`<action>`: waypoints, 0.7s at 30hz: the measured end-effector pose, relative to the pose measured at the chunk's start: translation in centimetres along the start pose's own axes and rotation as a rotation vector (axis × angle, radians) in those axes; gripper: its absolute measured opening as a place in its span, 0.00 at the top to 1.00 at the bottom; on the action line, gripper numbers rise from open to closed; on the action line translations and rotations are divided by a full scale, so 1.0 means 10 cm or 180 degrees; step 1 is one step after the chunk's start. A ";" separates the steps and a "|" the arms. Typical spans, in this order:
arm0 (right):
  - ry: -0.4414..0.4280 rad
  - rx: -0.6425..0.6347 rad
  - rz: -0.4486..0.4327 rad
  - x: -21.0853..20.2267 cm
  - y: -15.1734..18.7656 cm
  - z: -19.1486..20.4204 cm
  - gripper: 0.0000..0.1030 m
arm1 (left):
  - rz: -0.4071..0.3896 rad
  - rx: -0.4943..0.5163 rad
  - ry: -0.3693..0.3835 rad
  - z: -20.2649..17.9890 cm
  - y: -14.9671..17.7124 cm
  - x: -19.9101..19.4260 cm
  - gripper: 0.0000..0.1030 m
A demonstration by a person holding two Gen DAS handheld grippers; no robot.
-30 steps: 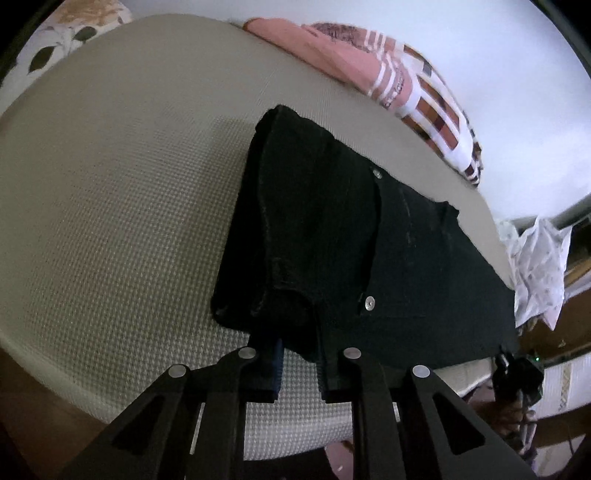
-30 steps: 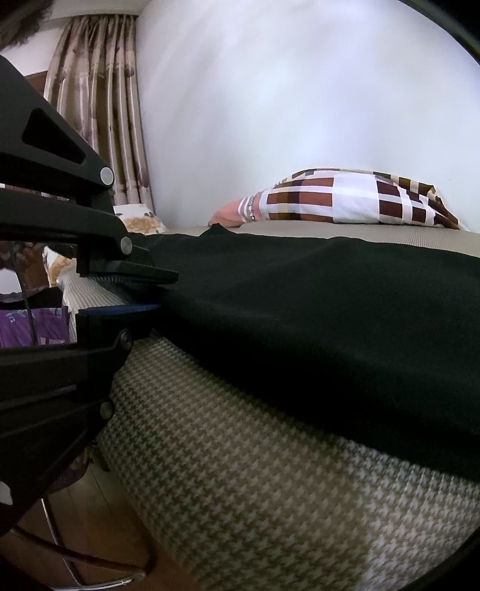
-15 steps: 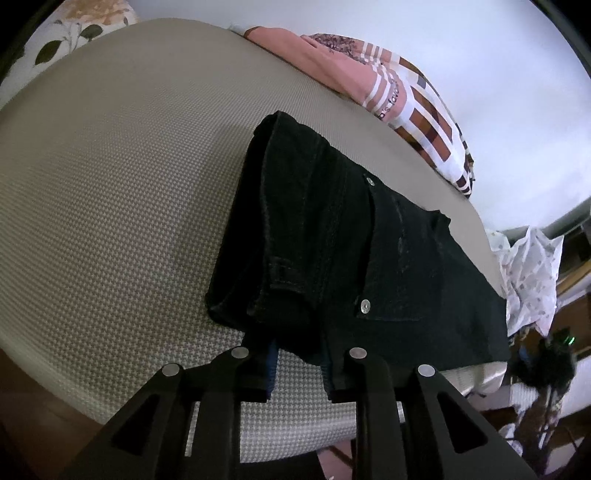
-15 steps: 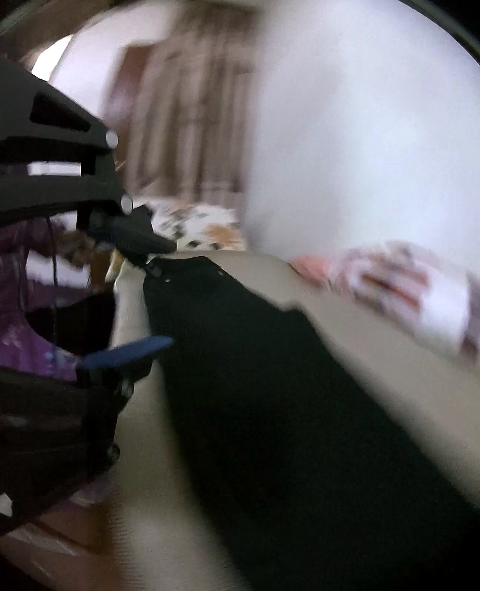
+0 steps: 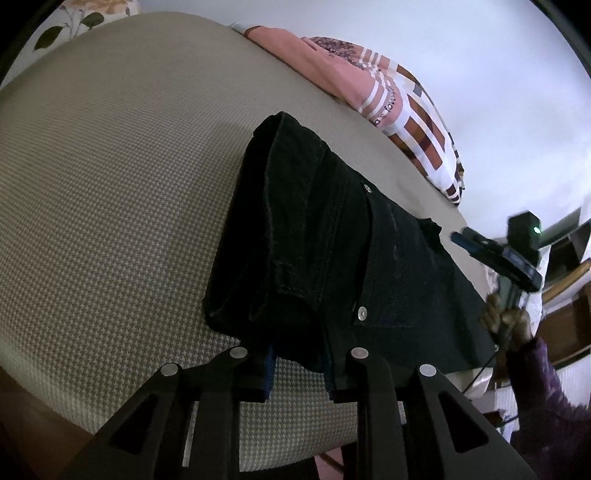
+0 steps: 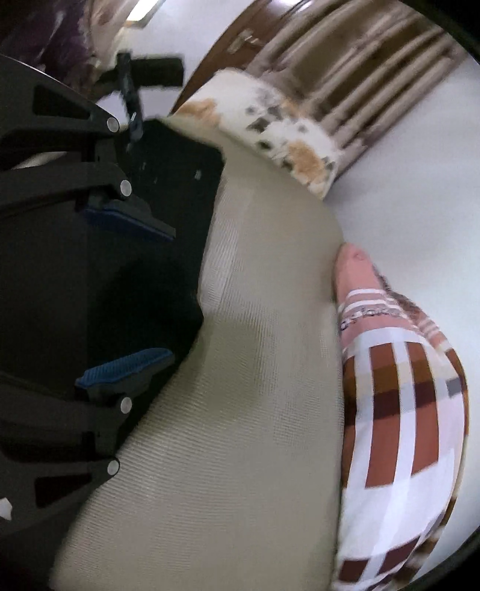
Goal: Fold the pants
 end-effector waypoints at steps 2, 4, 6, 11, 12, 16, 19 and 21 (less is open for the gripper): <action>0.0063 -0.0072 0.0157 0.13 0.01 -0.08 0.44 | -0.0007 -0.0003 0.0020 0.00 -0.01 -0.01 0.78; 0.0078 -0.0121 0.0291 0.24 0.02 -0.10 0.46 | -0.0015 -0.0007 0.0045 0.00 -0.01 -0.03 0.78; 0.0039 -0.0213 0.0411 0.33 0.03 -0.05 0.47 | -0.0022 -0.0013 0.0066 0.01 -0.02 -0.03 0.78; -0.0052 -0.0397 0.0660 0.54 0.01 0.06 0.63 | -0.0042 -0.0032 0.0107 0.01 -0.02 -0.03 0.78; -0.0070 -0.0453 0.0671 0.55 0.01 0.10 0.69 | -0.0041 -0.0034 0.0111 0.01 -0.02 -0.04 0.78; 0.0149 -0.0604 0.0630 0.58 -0.04 0.08 0.85 | -0.0050 -0.0057 0.0131 0.02 -0.02 -0.04 0.77; 0.0228 -0.0577 0.0465 0.57 -0.06 0.06 0.88 | -0.0106 -0.0004 0.0078 0.02 -0.05 -0.06 0.77; 0.0213 -0.0462 0.0351 0.54 -0.09 -0.01 0.89 | -0.0149 0.0057 0.0012 0.01 -0.05 -0.07 0.77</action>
Point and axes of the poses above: each gripper's, at about its wrist camera, not at the fingertips, and x roughly the way its jaws point, z to its left, y to its underside, the point moved 10 cm from there along x, roughly the way its jaws point, and after that the axes turned 11 degrees about x, right-handed, at the moved point
